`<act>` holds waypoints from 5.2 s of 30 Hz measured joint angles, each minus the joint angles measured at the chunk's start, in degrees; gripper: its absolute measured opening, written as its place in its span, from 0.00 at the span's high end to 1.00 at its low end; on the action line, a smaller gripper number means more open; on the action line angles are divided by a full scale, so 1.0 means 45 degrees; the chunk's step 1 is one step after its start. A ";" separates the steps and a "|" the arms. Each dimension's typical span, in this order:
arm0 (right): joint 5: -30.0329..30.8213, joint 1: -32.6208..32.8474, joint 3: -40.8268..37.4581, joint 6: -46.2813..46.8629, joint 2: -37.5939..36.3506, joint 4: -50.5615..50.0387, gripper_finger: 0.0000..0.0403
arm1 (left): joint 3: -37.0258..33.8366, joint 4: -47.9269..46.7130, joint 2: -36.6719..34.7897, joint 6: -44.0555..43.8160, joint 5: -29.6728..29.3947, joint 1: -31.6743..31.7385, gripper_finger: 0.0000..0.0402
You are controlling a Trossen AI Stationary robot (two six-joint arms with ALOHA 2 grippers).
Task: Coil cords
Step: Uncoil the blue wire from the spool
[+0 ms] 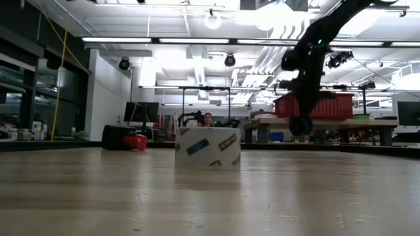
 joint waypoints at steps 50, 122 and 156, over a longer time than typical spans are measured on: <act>-0.8007 0.7596 0.0000 0.2678 -0.3483 1.2982 1.00 | -0.0004 -0.5304 0.1413 0.5750 -0.1634 -0.6498 0.54; -0.6687 0.7734 0.0000 0.2562 -0.3478 1.2504 0.58 | -0.0004 -0.4078 0.2014 0.4759 -0.1105 -0.6367 1.00; -0.2735 0.6849 0.0015 -0.1319 -0.1598 0.7746 0.53 | 0.8311 -0.5161 0.2202 0.3128 -0.1757 -0.8347 1.00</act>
